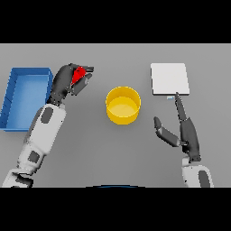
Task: Pick up the red beaker and tilt it to pour out 1 green nut into yellow bowl. Pick up the yellow bowl and place it on the metallic measuring scale.
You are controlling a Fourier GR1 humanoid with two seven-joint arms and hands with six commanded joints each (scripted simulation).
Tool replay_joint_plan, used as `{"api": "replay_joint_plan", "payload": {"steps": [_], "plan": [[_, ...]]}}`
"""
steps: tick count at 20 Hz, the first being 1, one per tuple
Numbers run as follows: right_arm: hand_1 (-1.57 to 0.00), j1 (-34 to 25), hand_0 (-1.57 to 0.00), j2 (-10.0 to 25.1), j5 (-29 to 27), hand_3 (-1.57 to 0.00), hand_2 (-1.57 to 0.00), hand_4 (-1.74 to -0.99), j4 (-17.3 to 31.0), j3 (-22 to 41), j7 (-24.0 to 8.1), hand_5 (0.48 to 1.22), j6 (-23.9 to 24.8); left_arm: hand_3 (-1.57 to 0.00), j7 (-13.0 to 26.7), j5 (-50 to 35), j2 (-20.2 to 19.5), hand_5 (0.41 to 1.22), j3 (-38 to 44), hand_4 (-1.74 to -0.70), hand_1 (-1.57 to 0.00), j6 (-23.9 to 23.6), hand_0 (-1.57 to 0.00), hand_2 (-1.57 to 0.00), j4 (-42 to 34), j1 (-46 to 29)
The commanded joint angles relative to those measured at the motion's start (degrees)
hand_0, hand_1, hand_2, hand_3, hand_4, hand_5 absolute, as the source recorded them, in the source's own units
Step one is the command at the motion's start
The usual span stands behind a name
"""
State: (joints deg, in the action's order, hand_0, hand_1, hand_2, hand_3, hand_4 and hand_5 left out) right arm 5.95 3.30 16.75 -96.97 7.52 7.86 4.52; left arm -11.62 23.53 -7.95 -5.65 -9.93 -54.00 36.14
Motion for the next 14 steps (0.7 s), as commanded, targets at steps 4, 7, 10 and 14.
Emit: {"api": "replay_joint_plan", "payload": {"steps": [4,7,10,14], "plan": [[0.0,0.9,0.0,-0.3,-0.3,0.0,0.0,-1.092,-0.3,0.4,0.7,0.668,-0.6,-1.55,4.0,5.7,-1.6,1.123,-5.1,-1.74,-1.56,2.6,-1.56,-1.56,-3.5,0.1],[0.0,0.8,0.0,-0.5,0.3,0.0,0.0,-1.096,-0.5,0.7,0.0,0.666,-0.3,-1.56,7.1,9.0,-2.0,1.144,-8.1,-1.74,-1.56,4.4,-1.56,-1.56,-6.0,0.3],[0.0,0.5,0.0,-0.8,0.0,0.0,0.0,-1.069,-0.7,1.1,0.3,0.685,-0.8,-1.56,11.0,16.2,-4.2,1.153,-13.2,-1.74,-1.57,7.9,-1.57,-1.57,-5.4,4.9],[0.0,1.1,0.0,-0.4,0.7,0.0,0.0,-1.062,-1.4,1.2,0.2,0.691,-0.6,-1.57,11.2,24.9,-6.2,1.193,-21.0,-1.74,-1.57,14.8,-1.57,-1.57,-3.5,10.5]]}}
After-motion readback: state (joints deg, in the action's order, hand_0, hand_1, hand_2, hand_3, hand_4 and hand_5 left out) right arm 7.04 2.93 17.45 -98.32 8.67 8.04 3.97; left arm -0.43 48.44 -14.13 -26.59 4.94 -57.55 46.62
